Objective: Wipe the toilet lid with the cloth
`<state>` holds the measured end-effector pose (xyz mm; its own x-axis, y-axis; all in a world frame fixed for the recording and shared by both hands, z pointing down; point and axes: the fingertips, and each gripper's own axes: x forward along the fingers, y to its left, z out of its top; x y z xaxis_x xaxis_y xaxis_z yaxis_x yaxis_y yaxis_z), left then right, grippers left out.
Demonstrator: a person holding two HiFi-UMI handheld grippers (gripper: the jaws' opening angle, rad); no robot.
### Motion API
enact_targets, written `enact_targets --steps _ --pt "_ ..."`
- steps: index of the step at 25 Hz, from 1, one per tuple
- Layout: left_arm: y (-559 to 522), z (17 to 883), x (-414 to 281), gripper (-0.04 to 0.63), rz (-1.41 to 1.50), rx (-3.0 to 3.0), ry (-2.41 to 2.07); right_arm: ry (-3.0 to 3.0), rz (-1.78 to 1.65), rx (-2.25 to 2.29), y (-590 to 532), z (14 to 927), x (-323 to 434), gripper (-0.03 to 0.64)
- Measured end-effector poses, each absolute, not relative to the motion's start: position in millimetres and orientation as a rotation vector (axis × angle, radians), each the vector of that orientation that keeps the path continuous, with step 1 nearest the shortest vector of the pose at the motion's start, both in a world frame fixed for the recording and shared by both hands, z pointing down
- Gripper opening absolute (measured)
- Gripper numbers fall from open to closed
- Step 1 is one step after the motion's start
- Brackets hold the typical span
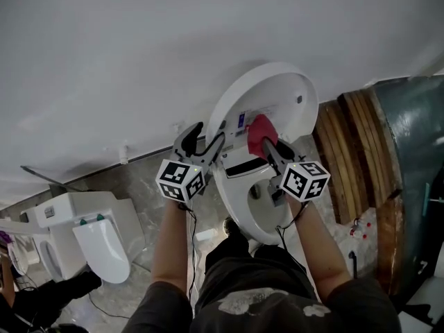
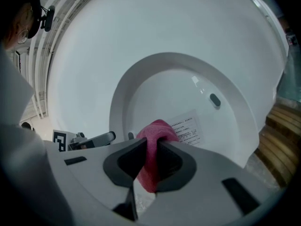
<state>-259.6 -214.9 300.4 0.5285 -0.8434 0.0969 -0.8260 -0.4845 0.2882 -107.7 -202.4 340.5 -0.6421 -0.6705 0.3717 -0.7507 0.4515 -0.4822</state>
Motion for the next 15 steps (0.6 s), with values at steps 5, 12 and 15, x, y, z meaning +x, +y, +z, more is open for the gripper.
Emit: enact_targets --steps 5,12,15 --pt "-228 305 -251 0.269 -0.032 2.499 -1.341 -2.573 0.934 1.259 -204 340 -110 0.049" --pt "-233 305 -246 0.268 0.008 2.495 -1.367 -2.563 1.013 1.301 -192 343 -87 0.049" --pt "-232 305 -246 0.268 0.022 2.483 -1.365 -2.569 1.015 1.304 -188 341 -79 0.049"
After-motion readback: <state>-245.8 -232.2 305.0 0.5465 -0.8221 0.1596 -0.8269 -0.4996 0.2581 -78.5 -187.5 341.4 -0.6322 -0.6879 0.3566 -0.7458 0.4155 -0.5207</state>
